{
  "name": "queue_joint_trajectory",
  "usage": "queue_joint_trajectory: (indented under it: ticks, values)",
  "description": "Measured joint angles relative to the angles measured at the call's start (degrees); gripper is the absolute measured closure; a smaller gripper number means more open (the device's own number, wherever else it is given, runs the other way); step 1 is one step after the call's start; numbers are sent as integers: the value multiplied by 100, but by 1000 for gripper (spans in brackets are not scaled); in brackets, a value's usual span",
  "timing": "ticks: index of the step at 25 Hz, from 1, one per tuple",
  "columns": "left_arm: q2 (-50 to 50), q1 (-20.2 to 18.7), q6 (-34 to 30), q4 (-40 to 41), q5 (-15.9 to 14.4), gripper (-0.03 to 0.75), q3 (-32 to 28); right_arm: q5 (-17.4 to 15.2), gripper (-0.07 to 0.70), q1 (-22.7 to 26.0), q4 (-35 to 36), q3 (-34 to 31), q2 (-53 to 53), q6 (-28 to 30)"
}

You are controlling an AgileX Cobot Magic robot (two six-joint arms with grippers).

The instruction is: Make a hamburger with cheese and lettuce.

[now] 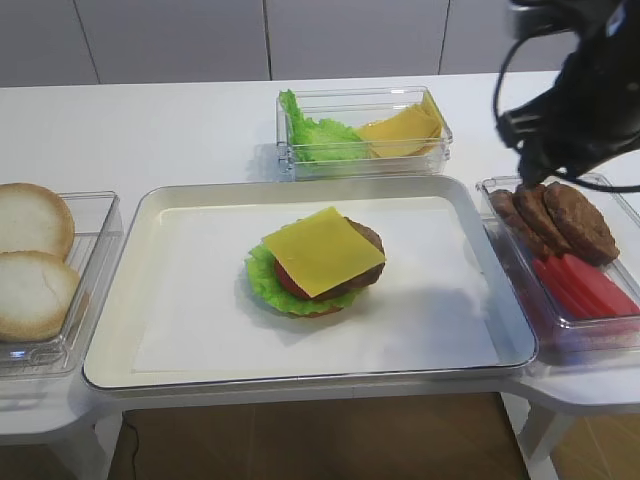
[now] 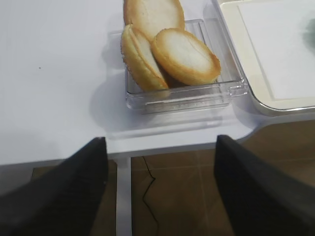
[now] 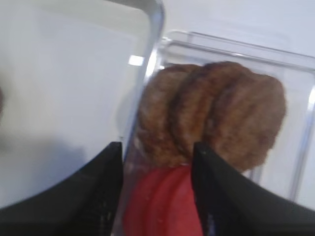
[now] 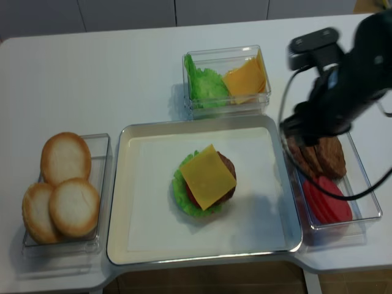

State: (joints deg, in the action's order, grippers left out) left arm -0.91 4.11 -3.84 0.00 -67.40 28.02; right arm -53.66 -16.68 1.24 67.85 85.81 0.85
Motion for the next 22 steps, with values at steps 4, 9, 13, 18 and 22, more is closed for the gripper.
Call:
queue_joint_trajectory:
  ticks: [4, 9, 13, 18, 22]
  values:
    - [0, 0, 0, 0, 0, 223, 0, -335, 289, 779, 66, -59, -420, 204]
    - [0, 0, 0, 0, 0, 223, 0, -669, 295, 1572, 234, -444, -1092, 245]
    - [0, 0, 0, 0, 0, 223, 0, -704, 296, 1671, 461, -900, -2010, 245]
    - [0, 0, 0, 0, 0, 223, 0, -820, 296, 1671, 518, -1484, -3375, 245]
    - [0, 0, 0, 0, 0, 223, 0, -915, 296, 1671, 463, -2011, -4570, 245]
